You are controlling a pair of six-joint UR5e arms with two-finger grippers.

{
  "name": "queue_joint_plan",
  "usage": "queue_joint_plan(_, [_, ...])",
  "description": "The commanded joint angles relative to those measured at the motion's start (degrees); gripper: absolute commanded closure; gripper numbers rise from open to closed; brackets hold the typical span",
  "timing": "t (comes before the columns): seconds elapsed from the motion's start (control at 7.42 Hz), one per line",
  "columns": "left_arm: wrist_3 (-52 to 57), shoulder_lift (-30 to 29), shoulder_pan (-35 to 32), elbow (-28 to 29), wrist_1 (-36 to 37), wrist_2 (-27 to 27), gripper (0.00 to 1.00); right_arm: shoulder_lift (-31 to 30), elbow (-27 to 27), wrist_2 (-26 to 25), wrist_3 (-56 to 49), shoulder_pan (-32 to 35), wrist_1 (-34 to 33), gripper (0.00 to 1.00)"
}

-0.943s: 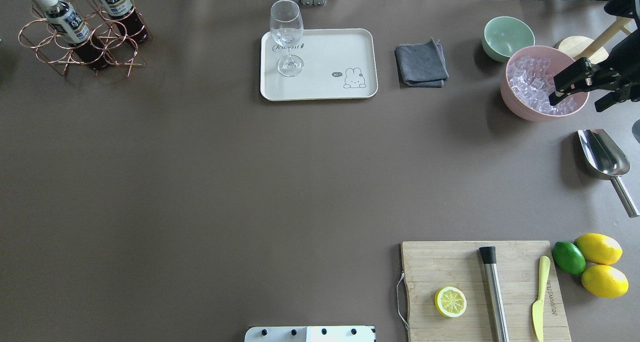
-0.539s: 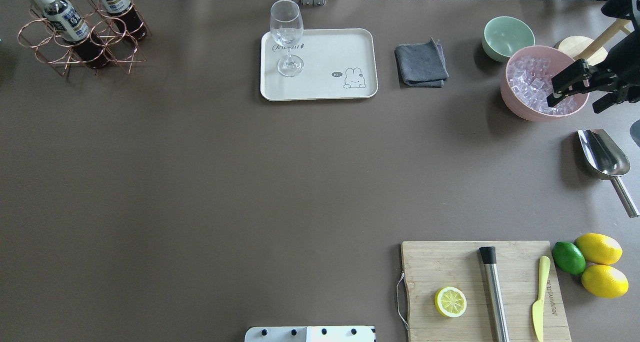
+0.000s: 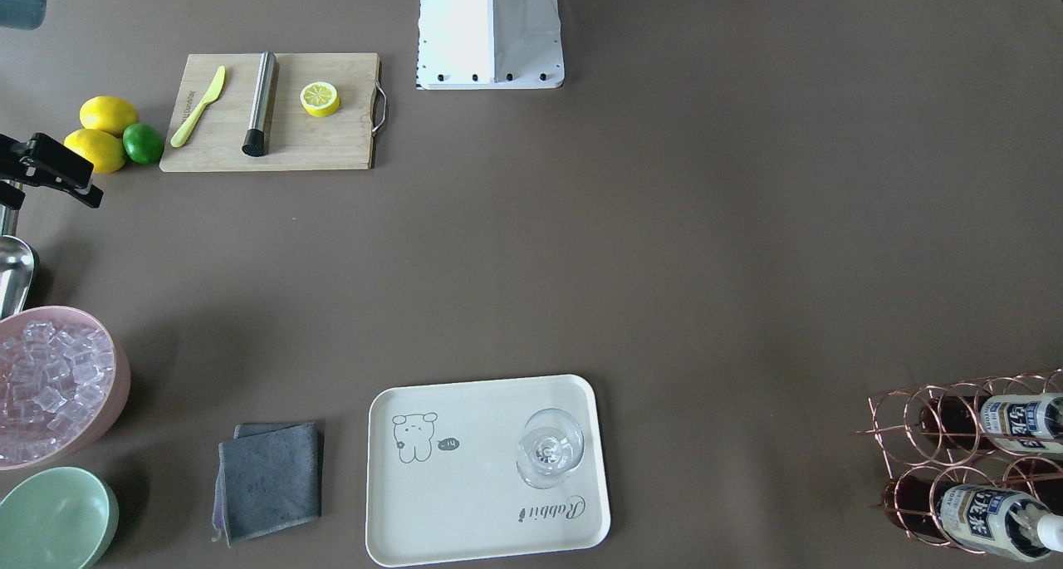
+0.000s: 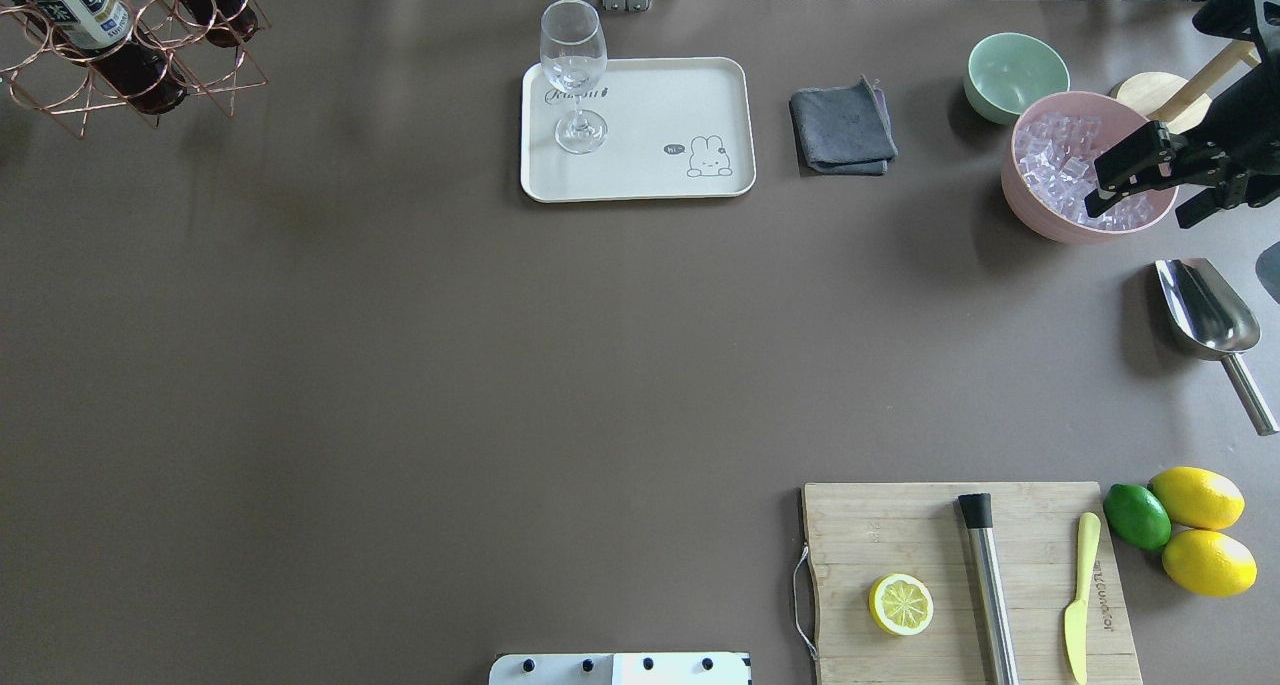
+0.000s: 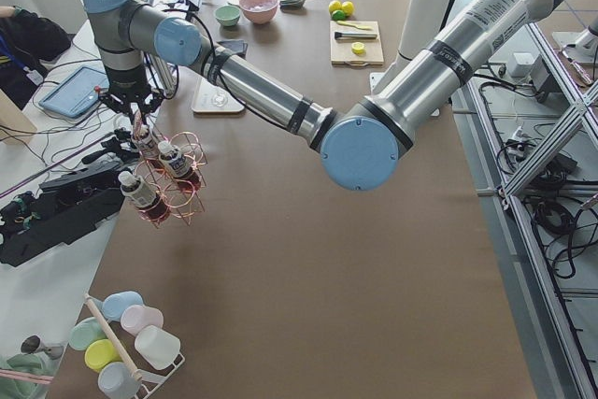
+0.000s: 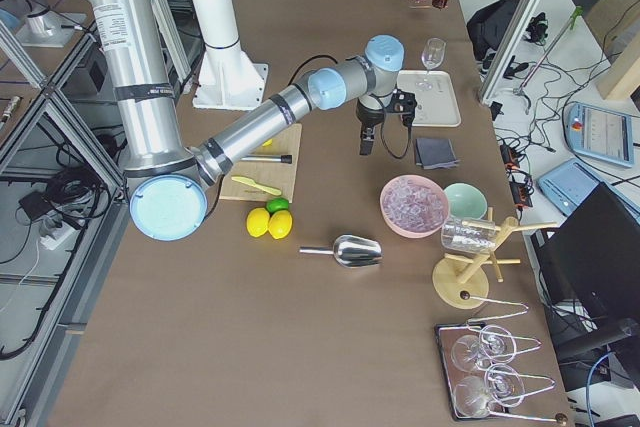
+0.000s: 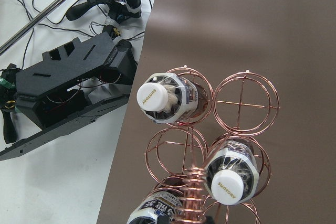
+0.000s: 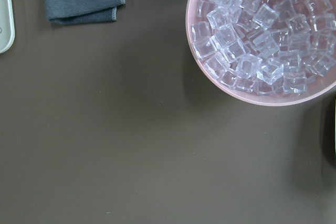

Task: Take tea from basket to plate

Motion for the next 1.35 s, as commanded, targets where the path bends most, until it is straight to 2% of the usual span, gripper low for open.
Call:
queue_joint_plan(0.0, [-6.6,5.5,2.1,-13.6,4.0,0.0,1.00,0.0,0.1,0.1,0.0,-0.3,0.1,0.01])
queue_joint_plan(0.27, [-10.4,7.1,3.0,-18.3,4.1,-0.1,1.00,-0.1,0.2,0.1,0.0,-0.3,0.1,0.01])
queue_joint_plan(0.54, [-22.6,8.0,5.5,-25.7,4.2,0.1,1.00,-0.1,0.2,0.1,0.0,-0.2,0.1,0.01])
queue_joint_plan(0.94, [-25.8,6.0,9.5,-28.3,5.0,1.2,1.00,-0.1,0.2,0.1,0.0,0.0,0.1,0.01])
queue_joint_plan(1.08, [-25.8,5.9,13.0,-29.8,5.8,1.5,1.00,-0.1,0.5,0.1,0.0,0.0,-0.1,0.01])
queue_joint_plan(1.21, [-25.8,4.3,18.3,-33.0,9.2,5.2,1.00,-0.1,0.5,0.1,0.0,0.0,-0.1,0.01])
